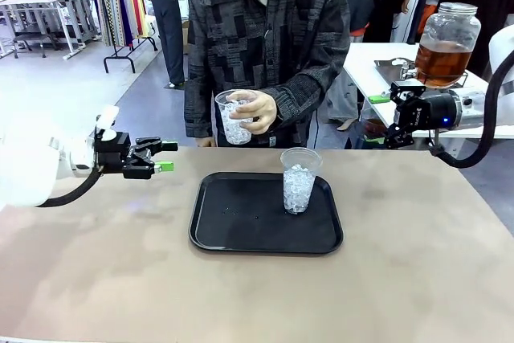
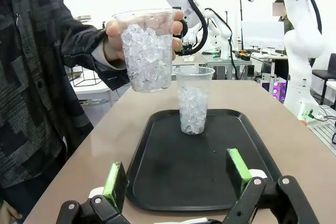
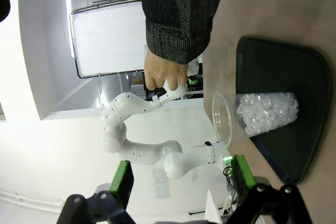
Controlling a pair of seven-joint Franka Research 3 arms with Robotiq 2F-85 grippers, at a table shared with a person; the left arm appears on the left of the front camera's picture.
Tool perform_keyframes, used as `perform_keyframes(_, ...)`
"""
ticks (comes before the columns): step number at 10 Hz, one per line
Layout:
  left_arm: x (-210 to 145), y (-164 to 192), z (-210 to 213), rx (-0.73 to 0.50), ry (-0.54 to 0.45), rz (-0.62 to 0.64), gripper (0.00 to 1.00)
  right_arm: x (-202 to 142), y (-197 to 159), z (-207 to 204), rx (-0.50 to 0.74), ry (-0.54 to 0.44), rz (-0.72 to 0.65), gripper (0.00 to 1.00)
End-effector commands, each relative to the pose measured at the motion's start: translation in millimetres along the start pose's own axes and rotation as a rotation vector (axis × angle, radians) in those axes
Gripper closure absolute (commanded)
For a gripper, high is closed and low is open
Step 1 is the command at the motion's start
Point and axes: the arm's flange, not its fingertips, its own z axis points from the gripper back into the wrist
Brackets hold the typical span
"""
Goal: Pour the drink into the iced cup.
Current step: Pick up the iced cup indicated by the human and present it to them.
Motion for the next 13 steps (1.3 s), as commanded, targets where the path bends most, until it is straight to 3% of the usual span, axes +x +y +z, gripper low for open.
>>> perform_keyframes(1,1.3,0.2,-0.5,-0.001,-0.004,-0.002,0.00,0.4,1.2,0.2,-0.004,-0.005,0.003,0.00)
perform_keyframes(13,1.3,0.2,-0.5,-0.001,-0.004,-0.002,0.00,0.4,1.2,0.2,-0.004,-0.005,0.003,0.00)
